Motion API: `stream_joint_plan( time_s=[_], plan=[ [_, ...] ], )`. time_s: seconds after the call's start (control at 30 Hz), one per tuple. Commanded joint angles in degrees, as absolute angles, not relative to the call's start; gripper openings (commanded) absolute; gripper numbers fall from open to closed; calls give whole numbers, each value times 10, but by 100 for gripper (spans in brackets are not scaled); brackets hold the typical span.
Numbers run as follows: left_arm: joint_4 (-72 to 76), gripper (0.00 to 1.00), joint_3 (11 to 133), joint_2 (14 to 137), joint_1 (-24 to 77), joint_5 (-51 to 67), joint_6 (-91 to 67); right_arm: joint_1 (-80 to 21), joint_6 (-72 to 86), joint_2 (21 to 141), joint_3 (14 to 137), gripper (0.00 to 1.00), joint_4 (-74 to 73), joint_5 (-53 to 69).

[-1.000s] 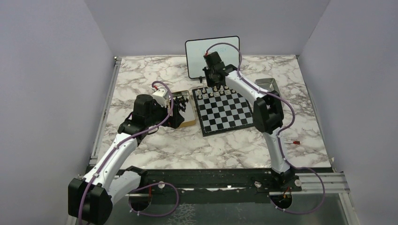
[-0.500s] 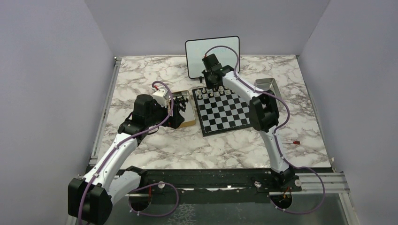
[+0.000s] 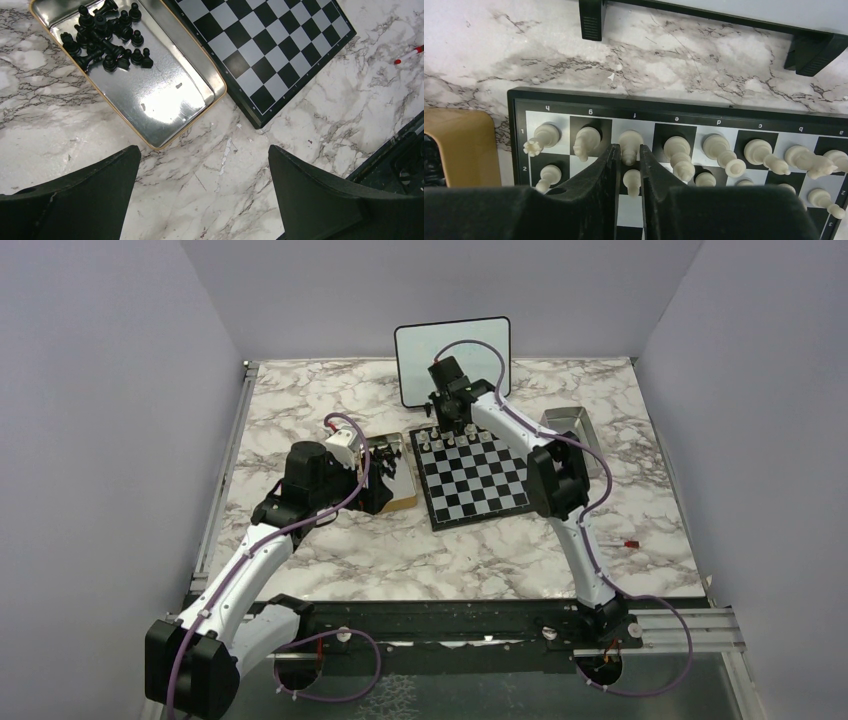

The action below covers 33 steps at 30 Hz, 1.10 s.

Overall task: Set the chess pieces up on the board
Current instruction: Place the chess piece on the chessboard, then reset both arms

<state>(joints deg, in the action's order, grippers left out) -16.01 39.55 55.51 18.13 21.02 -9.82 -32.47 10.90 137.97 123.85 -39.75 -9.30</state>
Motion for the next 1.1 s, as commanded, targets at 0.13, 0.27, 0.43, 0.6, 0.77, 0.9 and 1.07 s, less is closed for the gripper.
stream_joint_plan(
  time_s=[0.13, 0.27, 0.43, 0.6, 0.77, 0.9, 1.07],
  plan=[
    [-163, 99, 394, 550, 184, 203, -92, -326, 115, 1404, 1259, 33, -418, -84],
    [-166, 99, 395, 548, 184, 197, -91, -327, 115, 1407, 1284, 33, -420, -76],
    [-167, 99, 393, 547, 184, 193, -93, -326, 115, 1391, 1305, 33, -429, -81],
    [-165, 99, 395, 550, 184, 187, -103, -327, 105, 1353, 1305, 38, -441, -95],
    [-160, 99, 415, 559, 184, 199, -129, -326, 109, 1284, 1263, 46, -447, -101],
    [-160, 99, 451, 566, 184, 229, -156, -326, 118, 1198, 1182, 56, -429, -89],
    [-169, 99, 502, 574, 184, 260, -194, -326, 135, 1072, 1065, 77, -401, -56]
  ],
)
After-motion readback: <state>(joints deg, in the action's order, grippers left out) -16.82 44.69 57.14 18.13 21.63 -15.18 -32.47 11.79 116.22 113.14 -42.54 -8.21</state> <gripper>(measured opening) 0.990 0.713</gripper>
